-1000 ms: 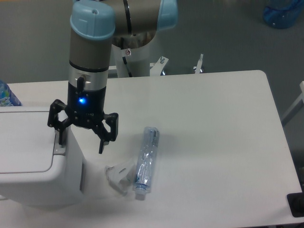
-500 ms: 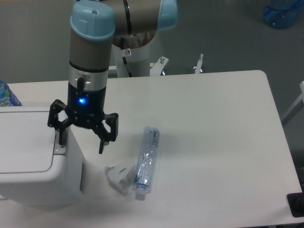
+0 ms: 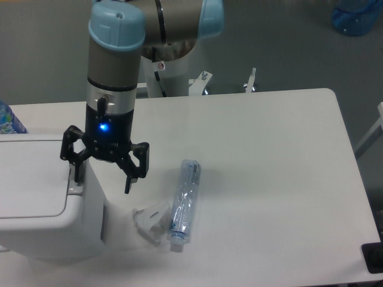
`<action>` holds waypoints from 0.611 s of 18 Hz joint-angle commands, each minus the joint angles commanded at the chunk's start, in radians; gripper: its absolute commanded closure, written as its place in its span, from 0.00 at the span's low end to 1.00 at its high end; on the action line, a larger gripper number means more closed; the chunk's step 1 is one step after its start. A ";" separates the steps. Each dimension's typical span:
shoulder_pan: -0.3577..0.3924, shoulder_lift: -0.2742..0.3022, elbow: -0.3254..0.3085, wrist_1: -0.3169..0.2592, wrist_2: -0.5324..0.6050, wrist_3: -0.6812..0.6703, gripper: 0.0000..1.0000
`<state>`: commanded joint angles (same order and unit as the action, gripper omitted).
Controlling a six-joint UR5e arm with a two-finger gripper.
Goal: Open the trash can
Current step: 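Lower the gripper and press down on the trash can lid, then hold the gripper above the lid as it swings open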
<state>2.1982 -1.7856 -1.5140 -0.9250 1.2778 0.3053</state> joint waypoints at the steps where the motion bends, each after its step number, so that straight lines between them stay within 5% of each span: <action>1: 0.000 -0.002 0.000 0.000 0.000 0.000 0.00; 11: 0.002 -0.003 0.050 0.011 -0.003 0.002 0.00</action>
<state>2.1997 -1.7886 -1.4636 -0.9143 1.2747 0.3068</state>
